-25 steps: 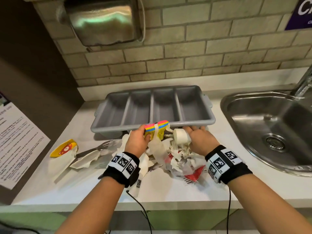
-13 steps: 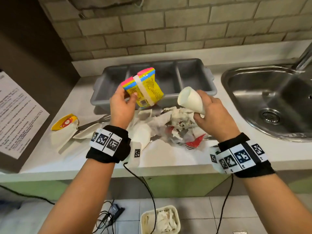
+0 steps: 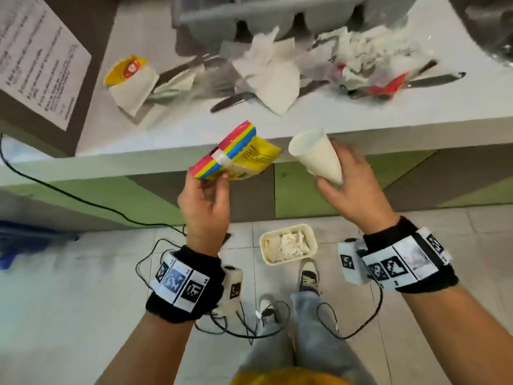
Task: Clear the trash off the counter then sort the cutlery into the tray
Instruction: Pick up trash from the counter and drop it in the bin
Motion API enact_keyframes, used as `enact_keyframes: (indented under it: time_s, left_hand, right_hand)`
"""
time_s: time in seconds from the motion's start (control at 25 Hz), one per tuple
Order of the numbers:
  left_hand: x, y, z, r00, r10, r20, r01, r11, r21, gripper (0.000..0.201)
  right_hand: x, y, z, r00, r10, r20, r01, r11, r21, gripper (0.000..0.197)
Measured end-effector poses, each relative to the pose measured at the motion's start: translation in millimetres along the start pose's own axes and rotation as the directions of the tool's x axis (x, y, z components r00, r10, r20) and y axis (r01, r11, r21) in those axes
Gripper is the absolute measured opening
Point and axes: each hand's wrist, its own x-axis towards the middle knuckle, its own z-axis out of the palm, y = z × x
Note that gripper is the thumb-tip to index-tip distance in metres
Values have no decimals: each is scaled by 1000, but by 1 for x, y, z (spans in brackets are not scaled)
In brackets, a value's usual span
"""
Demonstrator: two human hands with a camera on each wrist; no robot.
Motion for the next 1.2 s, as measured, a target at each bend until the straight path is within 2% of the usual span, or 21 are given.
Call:
enact_keyframes:
  time_s: [0.08,0.16,0.24,0.32,0.44,0.64,0.76,0.92,0.96,1.0,1.08,1.12,1.16,1.2]
  left_hand:
    - [-33,-46,-16,988,-147,53,145,988,50,19]
    - [-56,-87,-22,963,-266,35,260,959,112,19]
    - [-71,-137,-17,925,-379,3,370,906,206,23]
    - [-83,-193,-2,885,-465,10,434,832,345,23]
    - [-103,-270,22,833,-552,43,446,715,539,24]
    - [-138,-364,59,757,-644,110,436,624,649,25]
    - [-154,-410,77,703,-704,96,443,540,715,28]
    - [-164,-452,96,688,-708,155,371,528,764,29]
    - [-164,-461,101,652,-730,204,318,508,801,32]
    - [-165,-469,106,572,-776,264,251,473,845,37]
    - [-164,-479,112,353,-869,347,118,409,905,55]
    - [-163,-480,112,286,-887,362,76,397,915,60]
    - [-160,-480,111,267,-889,371,60,400,914,60]
    - [-158,-477,109,277,-883,380,66,412,909,56]
  right_hand:
    - [-21,28,41,991,101,93,-102,995,10,60]
    - [-37,59,73,958,241,155,-247,969,25,56]
    - [-49,103,112,912,354,208,-364,931,11,53]
    - [-54,157,155,878,409,248,-411,910,-49,50]
    - [-63,229,211,847,442,295,-439,895,-78,51]
    - [-59,318,274,820,501,277,-474,865,-163,53]
    - [-55,358,310,805,500,318,-442,864,-240,53]
    - [-49,384,343,773,513,373,-398,850,-345,56]
    - [-48,391,350,754,514,409,-377,848,-372,60]
    - [-48,397,357,722,524,453,-355,841,-407,65]
    - [-51,405,363,657,559,505,-362,822,-439,74]
    - [-53,405,363,641,579,504,-396,812,-428,73]
    - [-55,404,361,640,592,490,-433,805,-406,70]
    - [-58,400,356,648,600,469,-462,799,-385,65]
